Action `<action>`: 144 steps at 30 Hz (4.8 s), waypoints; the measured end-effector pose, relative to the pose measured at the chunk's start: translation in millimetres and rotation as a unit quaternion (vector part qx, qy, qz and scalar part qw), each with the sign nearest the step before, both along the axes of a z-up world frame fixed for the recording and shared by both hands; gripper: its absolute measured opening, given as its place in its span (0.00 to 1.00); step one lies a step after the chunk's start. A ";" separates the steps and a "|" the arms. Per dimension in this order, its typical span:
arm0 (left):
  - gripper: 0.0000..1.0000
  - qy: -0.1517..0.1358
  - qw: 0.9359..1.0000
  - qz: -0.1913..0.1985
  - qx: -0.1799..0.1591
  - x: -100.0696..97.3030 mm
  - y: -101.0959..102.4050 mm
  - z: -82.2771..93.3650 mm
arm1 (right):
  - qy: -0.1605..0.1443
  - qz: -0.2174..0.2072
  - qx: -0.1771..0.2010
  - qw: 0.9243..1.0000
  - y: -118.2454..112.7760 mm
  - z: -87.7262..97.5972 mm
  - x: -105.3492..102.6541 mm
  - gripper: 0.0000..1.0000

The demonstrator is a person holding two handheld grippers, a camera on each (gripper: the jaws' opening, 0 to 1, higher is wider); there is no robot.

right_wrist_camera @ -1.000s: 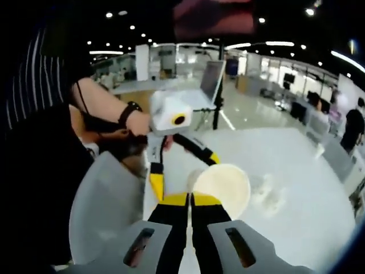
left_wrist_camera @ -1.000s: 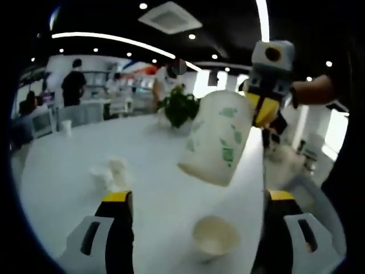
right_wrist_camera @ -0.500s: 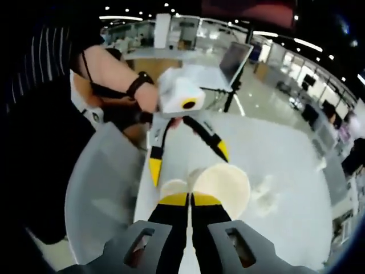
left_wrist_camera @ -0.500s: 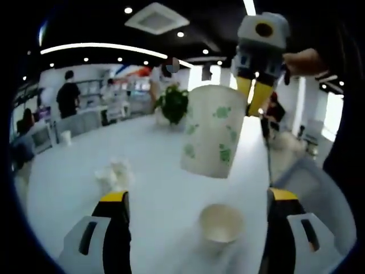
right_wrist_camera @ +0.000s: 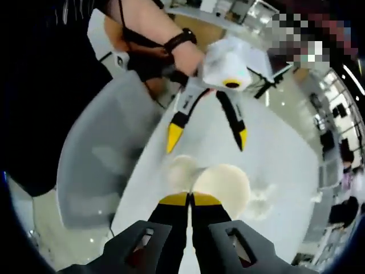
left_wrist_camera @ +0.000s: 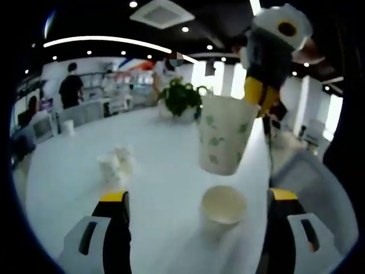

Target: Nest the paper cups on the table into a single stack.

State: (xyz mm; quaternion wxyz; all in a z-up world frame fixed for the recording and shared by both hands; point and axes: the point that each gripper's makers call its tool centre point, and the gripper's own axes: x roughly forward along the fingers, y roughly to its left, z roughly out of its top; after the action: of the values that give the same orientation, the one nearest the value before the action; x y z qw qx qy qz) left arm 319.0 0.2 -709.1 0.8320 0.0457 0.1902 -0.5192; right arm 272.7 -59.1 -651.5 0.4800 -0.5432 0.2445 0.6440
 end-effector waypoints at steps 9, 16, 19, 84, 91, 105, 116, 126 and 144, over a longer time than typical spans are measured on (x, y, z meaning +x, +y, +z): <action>1.00 0.016 1.000 0.001 -0.007 -6.1 1.1 -9.7 | 0.010 0.027 -0.019 0.999 9.2 -20.2 -8.9 0.00; 1.00 0.023 1.000 0.002 -0.007 -5.1 5.3 -15.4 | 0.008 0.049 -0.032 0.998 14.5 -35.6 -8.1 0.00; 1.00 0.024 1.000 0.003 -0.006 -3.7 7.3 -18.0 | 0.008 0.058 -0.036 0.998 16.9 -41.6 -8.7 0.00; 1.00 0.055 0.997 0.053 -0.014 5.7 27.6 -23.8 | 0.109 -0.068 0.167 0.978 17.3 -34.9 -28.2 0.32; 1.00 0.051 0.997 0.051 -0.014 9.6 27.1 -18.3 | 0.085 -0.155 0.248 0.952 11.1 -28.3 -9.3 0.50; 1.00 0.050 0.994 0.088 -0.028 26.4 33.6 -4.5 | 0.054 -0.312 0.398 0.861 -2.5 -12.6 34.8 1.00; 0.99 0.035 0.992 0.119 -0.025 54.6 38.2 1.6 | 0.046 -0.351 0.403 0.844 -22.1 -21.4 37.6 1.00; 0.97 0.034 0.988 0.147 -0.020 84.5 47.6 -4.8 | 0.041 -0.383 0.403 0.830 -38.2 -30.6 37.7 1.00; 0.94 0.029 0.984 0.174 -0.021 128.8 55.3 -25.3 | 0.066 -0.410 0.402 0.816 -39.6 -51.5 43.9 0.92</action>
State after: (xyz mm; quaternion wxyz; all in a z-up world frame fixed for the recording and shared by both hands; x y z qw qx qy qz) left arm 447.8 55.5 -734.4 0.9045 -0.0209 0.2084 -0.3715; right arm 316.6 -98.7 -702.9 0.8578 -0.1077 0.1948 0.4632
